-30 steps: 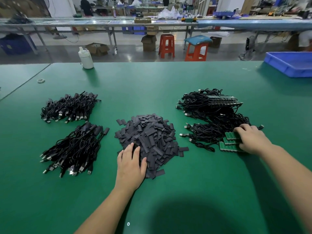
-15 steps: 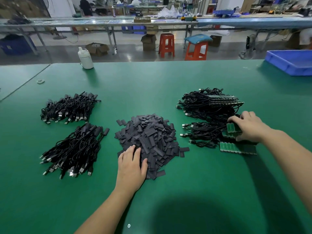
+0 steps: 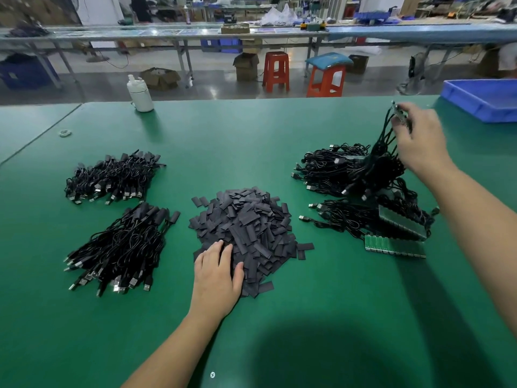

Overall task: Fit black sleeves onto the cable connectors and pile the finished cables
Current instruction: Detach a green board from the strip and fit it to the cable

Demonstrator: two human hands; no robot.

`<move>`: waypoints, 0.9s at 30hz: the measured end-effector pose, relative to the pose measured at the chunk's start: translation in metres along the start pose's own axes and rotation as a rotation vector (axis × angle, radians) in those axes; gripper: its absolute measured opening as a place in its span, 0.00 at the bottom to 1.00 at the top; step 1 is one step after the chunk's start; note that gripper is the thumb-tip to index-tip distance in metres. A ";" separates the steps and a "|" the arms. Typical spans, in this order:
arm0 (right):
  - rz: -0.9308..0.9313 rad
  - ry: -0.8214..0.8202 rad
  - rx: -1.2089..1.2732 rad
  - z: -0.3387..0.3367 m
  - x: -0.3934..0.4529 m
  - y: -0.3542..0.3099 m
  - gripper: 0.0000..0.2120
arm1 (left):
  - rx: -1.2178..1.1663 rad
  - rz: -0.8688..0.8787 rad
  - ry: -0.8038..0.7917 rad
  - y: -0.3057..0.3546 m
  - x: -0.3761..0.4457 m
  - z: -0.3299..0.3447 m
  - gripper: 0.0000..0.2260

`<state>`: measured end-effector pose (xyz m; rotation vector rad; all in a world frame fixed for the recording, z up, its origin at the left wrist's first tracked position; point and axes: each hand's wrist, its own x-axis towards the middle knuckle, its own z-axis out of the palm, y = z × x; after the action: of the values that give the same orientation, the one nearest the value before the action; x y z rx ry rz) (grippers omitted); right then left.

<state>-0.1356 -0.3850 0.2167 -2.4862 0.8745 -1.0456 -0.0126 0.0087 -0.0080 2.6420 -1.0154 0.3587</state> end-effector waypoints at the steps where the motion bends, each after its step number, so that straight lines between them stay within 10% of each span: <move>1: -0.018 0.022 -0.008 -0.004 0.002 -0.005 0.18 | -0.001 -0.001 -0.002 0.000 0.000 0.000 0.24; 12: -0.144 0.181 -0.123 -0.056 0.017 -0.059 0.20 | -0.003 -0.009 0.004 0.000 0.000 0.000 0.24; 18: -0.019 -0.173 -0.395 -0.096 0.024 -0.070 0.18 | -0.014 -0.018 0.012 0.001 0.000 -0.001 0.24; 27: 0.674 -0.541 0.512 -0.082 -0.024 -0.037 0.09 | -0.119 0.002 0.079 0.002 -0.001 -0.008 0.23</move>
<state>-0.1924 -0.3450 0.2779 -1.7047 0.9926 -0.2853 -0.0154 0.0106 0.0001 2.5009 -0.9833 0.3867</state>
